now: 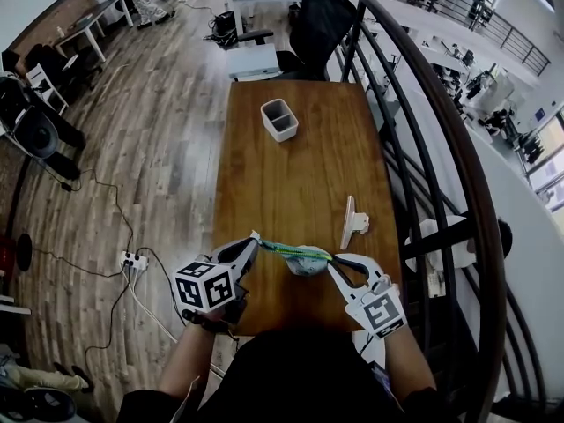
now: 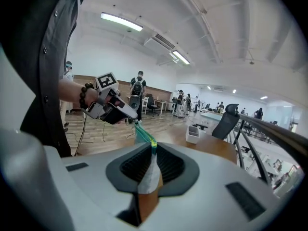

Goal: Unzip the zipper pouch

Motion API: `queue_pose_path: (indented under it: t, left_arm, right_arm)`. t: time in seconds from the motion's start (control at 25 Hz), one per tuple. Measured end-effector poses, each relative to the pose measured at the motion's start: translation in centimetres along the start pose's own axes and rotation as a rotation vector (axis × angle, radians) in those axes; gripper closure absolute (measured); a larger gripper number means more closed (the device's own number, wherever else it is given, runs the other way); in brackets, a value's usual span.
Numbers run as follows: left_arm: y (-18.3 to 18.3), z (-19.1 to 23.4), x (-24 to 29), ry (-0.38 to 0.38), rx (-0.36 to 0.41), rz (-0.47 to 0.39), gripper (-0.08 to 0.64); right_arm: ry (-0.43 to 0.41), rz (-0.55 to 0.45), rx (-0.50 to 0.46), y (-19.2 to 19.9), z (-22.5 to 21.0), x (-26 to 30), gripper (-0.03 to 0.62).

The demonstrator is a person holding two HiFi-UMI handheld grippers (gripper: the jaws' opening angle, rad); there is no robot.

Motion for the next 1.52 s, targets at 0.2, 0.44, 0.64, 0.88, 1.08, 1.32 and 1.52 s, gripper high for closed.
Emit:
queue_pose_path:
  t: [0.2, 0.44, 0.64, 0.88, 1.08, 1.32, 1.52]
  left_arm:
    - [-0.7, 0.0, -0.2, -0.003, 0.012, -0.024, 0.545]
    - [-1.1, 0.3, -0.3, 0.003, 0.032, -0.035, 0.545]
    - [-1.3, 0.1, -0.2, 0.022, 0.047, -0.053, 0.465]
    - [-0.9, 0.1, -1.1, 0.015, 0.035, -0.076, 0.454]
    - [-1.4, -0.1, -2.1, 0.024, 0.036, -0.121, 0.454]
    - [-2.8, -1.3, -4.9, 0.047, 0.149, -0.222, 0.487]
    - [-2.8, -2.4, -7.8, 0.067, 0.181, -0.281, 0.527]
  right_arm:
    - [0.021, -0.005, 0.015, 0.0, -0.3, 0.7, 0.558]
    - [0.032, 0.019, 0.012, 0.9, -0.8, 2.1, 0.555]
    - [0.080, 0.028, 0.030, 1.5, -1.8, 2.6, 0.458]
    - [0.116, 0.009, 0.022, 1.1, -2.2, 1.1, 0.468]
    - [0.140, -0.025, 0.023, -0.2, -1.9, 0.0, 0.491]
    - [0.233, -0.115, 0.072, -2.3, -1.5, -2.6, 0.516]
    - [0.322, -0.193, 0.135, -3.9, -0.2, -5.9, 0.546]
Point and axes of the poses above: the fingertips, and each gripper's own axes: x forward along the fingers, z to its left, y out of its underside, the point moved 4 cm from there along -x, backward along the fingers, and after that the axes turned 9 degrees about -z, right-handed, at the moved point
